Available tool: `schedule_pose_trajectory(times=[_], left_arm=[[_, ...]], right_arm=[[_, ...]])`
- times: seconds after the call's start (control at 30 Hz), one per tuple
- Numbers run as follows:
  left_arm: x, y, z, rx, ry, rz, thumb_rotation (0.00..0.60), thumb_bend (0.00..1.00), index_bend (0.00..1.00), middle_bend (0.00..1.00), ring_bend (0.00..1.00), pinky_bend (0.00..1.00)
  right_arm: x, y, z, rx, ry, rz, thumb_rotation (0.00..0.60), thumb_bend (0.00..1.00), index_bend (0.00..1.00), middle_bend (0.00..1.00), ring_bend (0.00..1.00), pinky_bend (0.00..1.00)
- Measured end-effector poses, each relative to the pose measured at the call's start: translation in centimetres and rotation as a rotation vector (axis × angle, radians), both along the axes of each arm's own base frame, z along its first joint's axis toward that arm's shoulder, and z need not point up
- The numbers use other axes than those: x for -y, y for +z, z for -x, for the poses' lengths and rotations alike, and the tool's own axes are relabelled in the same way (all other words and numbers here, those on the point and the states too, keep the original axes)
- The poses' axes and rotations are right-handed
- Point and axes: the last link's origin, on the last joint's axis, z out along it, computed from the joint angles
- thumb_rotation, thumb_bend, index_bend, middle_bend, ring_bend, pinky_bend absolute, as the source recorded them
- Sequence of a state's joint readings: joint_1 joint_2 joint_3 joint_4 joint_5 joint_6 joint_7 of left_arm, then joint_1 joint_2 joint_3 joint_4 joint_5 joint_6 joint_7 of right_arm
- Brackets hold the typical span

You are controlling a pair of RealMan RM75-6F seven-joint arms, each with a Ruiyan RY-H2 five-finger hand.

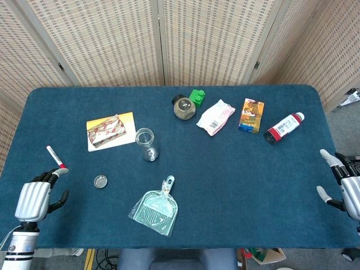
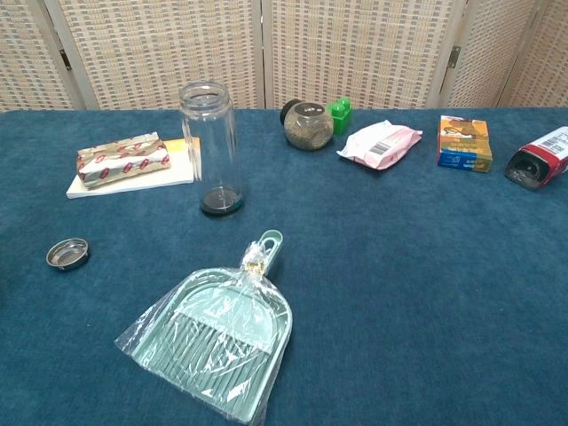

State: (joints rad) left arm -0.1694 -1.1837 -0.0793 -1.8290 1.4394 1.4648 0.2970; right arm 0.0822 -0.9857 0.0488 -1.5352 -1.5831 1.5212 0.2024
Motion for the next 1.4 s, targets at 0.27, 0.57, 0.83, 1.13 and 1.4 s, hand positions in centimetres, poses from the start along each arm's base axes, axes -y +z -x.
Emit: schedule_pose_trajectory(times=[0.27,0.57,0.83,1.13,1.4], left_arm=[[-0.3,-0.1,-0.1,0.001,-0.008,0.001,0.600,0.38,0.27,0.29,0.33,0.42],[-1.2,-0.5,-0.1,0.001,-0.027,0.033,0.600,0.38,0.29,0.29,0.33,0.42],[-3.6,-2.2,-0.4,-0.002,-0.068,0.117,0.600,0.38,0.34,0.38,0.45,0.43],[-6.9,-5.2,-0.8,-0.025,-0.084,0.201,0.600,0.37,0.41,0.66,0.68,0.86],[-8.5,-7.4,-0.5,-0.084,-0.034,0.263,0.600,0.33,0.44,0.76,0.77,0.92]], right_arm=[[0.1,0.5,-0.2,-0.009,0.006,0.017,0.600,0.30,0.02,0.19,0.08,0.23],[0.1,1.3,-0.5,-0.023,0.001,0.055,0.600,0.30,0.02,0.19,0.08,0.23],[-0.1,1.3,-0.5,-0.023,-0.005,0.052,0.600,0.30,0.02,0.19,0.08,0.23],[-0.2,1.3,-0.2,-0.024,-0.016,0.049,0.600,0.30,0.02,0.19,0.08,0.23],[-0.2,1.3,0.0,-0.023,-0.023,0.046,0.600,0.30,0.02,0.19,0.08,0.23]])
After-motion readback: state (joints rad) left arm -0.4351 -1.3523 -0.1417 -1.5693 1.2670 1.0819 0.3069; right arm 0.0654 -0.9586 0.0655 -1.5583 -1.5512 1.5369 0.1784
